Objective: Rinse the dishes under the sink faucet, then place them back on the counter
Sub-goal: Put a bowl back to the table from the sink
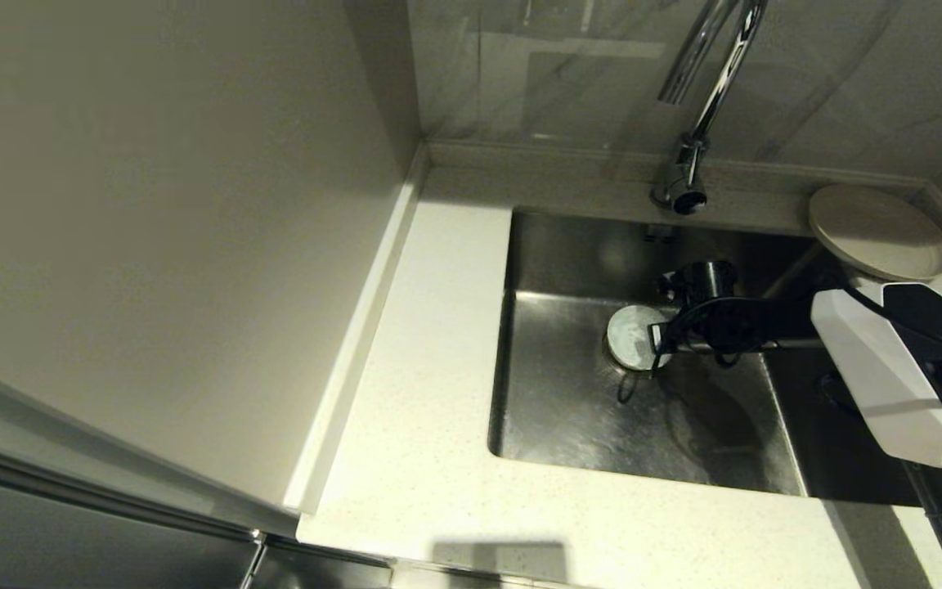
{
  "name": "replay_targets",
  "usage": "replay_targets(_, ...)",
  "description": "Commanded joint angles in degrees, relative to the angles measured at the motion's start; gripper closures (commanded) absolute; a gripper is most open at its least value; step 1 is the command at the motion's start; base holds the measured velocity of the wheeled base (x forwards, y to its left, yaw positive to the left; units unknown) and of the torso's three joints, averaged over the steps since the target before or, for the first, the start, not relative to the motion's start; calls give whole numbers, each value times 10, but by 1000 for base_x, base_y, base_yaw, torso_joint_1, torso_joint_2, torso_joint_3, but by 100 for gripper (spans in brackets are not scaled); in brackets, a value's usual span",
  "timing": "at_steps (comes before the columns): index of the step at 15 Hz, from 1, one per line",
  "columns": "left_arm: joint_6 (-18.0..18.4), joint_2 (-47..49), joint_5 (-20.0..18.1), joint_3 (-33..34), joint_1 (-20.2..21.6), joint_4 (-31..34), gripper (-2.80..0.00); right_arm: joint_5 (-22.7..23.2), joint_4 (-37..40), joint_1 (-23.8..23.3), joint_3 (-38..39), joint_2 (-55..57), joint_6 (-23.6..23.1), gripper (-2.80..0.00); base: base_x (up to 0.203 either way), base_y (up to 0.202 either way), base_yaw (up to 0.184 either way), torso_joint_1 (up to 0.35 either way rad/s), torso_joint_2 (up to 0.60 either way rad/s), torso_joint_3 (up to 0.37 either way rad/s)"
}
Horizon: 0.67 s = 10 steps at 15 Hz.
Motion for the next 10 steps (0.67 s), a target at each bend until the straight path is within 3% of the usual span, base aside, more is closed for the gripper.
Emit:
replay_targets(1, -1, -2, 0, 0, -1, -1, 0, -2, 2, 1, 1, -3, -1, 0, 0, 0, 0, 0, 0, 0)
replay_targets(10, 0, -2, 0, 0, 0, -1, 0, -2, 6, -11, 19, -58, -1, 0, 0, 0, 0, 0, 0, 0)
